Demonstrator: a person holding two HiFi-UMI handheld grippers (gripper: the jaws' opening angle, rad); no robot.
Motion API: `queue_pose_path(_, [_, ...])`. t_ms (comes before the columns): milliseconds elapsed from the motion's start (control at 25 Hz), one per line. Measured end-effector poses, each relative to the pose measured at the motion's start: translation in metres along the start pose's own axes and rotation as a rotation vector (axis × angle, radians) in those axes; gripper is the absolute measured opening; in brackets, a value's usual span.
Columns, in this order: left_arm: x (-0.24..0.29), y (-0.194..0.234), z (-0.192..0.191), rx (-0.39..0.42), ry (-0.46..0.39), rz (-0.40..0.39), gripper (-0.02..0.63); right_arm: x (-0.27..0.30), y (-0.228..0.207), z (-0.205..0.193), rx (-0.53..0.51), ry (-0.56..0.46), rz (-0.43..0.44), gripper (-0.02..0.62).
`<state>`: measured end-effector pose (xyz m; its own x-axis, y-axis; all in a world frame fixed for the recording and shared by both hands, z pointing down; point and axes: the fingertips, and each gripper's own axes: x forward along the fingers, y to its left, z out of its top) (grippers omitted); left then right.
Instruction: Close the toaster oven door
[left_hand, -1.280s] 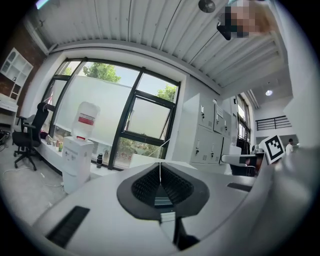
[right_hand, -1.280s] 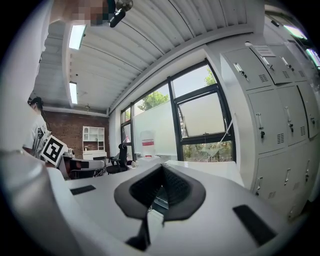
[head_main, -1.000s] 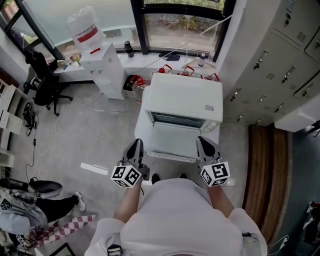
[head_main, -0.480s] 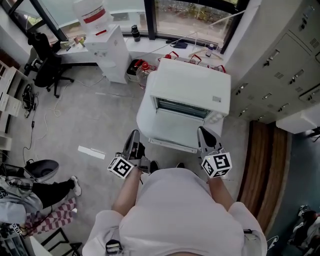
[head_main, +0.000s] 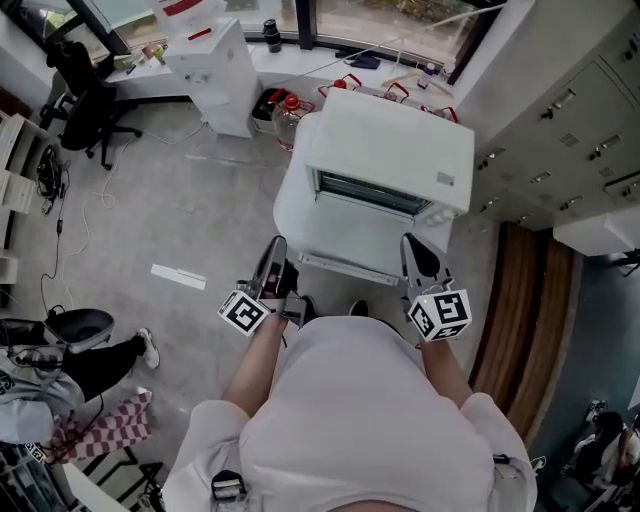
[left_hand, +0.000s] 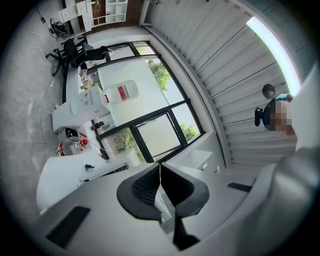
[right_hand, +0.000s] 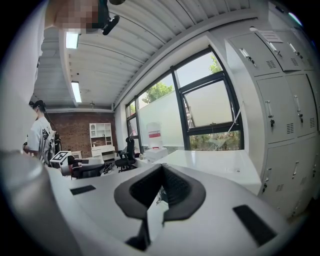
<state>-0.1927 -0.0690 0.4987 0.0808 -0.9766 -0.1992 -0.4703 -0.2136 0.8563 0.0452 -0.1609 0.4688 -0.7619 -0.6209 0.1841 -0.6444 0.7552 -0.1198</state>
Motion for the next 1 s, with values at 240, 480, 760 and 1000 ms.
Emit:
queue_pose_path(240, [-0.008,0.011,-0.010,-0.047,0.045,-0.032,0.020,0.006,0.008,-0.005,0.002,0.024,0.015,0.008])
queue_pose_path(480, [-0.014,0.018,-0.021,-0.116,0.085,-0.084,0.020,0.012,0.017,-0.009,-0.001,0.050,0.027,0.008])
queue_pose_path(760, [-0.031,0.046,-0.055,-0.193,0.176,-0.064,0.021,0.016,0.024,-0.016,-0.006,0.072,0.034,0.008])
queue_pose_path(1000, [-0.035,0.057,-0.081,-0.233,0.245,-0.057,0.123,0.018,0.023,-0.026,0.013,0.102,0.032,0.008])
